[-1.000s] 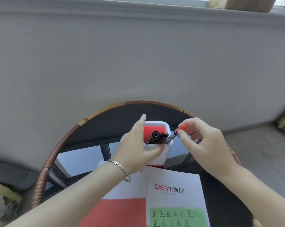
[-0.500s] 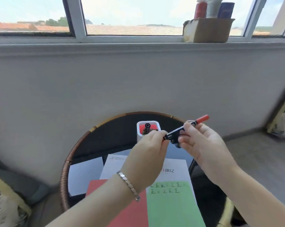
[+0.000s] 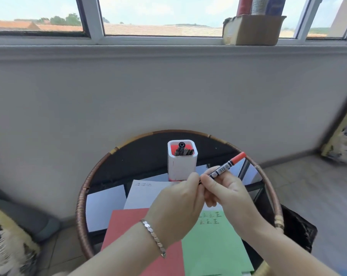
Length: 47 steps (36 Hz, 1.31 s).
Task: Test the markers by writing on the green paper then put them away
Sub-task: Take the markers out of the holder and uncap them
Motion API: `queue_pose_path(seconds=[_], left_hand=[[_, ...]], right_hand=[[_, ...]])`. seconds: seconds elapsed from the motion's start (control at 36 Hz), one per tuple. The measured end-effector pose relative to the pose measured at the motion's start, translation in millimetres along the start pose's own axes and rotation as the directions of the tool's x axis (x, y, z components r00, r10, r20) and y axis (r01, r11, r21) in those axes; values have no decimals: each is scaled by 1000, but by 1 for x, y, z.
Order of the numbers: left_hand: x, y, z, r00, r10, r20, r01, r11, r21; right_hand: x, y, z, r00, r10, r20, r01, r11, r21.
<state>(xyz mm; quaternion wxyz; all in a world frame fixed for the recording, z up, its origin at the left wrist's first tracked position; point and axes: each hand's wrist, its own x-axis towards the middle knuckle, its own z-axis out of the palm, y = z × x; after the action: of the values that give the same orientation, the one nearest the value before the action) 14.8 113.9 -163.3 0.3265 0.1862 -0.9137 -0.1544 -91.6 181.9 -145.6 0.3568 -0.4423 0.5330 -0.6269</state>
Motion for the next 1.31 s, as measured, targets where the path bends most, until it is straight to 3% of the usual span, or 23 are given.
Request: queue_pose_path(seconds=[0.19,0.31,0.44,0.56,0.64,0.69,0.78,0.83,0.89,1.08,1.19,1.31], left_hand=[[-4,-3,-12,997,78,18,-77,996,-51],[-3,-5,-17,991,91,100,-75,985,-158],[0,0,-11,957,-118,264,182,955,-236],[9,-5,2,895,-316,315,417,843,-339],[16,-10,15,836,-390,386,522,784,-337],[21,-12,26,825,-377,422,523,793,-312],[31,-13,47,812,-376,446,525,804,-278],[42,-12,66,811,-392,435,531,806,-263],[54,-9,90,820,-408,402,530,807,-262],[96,11,170,845,-360,395,455,873,-175],[107,17,188,834,-354,423,398,917,-18],[107,16,192,834,-297,465,350,937,-28]], right_hand=[[-2,9,-3,991,-119,57,116,992,42],[-3,11,-9,982,-168,89,165,985,40],[2,11,-19,991,-106,78,104,994,25],[21,14,-53,975,165,-150,-159,986,54],[39,25,-95,892,385,-235,-422,896,-134],[49,38,-125,861,424,-279,-504,780,-370],[54,59,-157,865,353,-355,-499,538,-680],[54,71,-167,861,326,-389,-498,391,-774],[51,81,-171,865,311,-393,-483,309,-819],[44,97,-184,878,215,-428,-477,317,-819],[44,105,-189,880,164,-445,-474,343,-811],[45,105,-191,871,163,-463,-490,350,-798]])
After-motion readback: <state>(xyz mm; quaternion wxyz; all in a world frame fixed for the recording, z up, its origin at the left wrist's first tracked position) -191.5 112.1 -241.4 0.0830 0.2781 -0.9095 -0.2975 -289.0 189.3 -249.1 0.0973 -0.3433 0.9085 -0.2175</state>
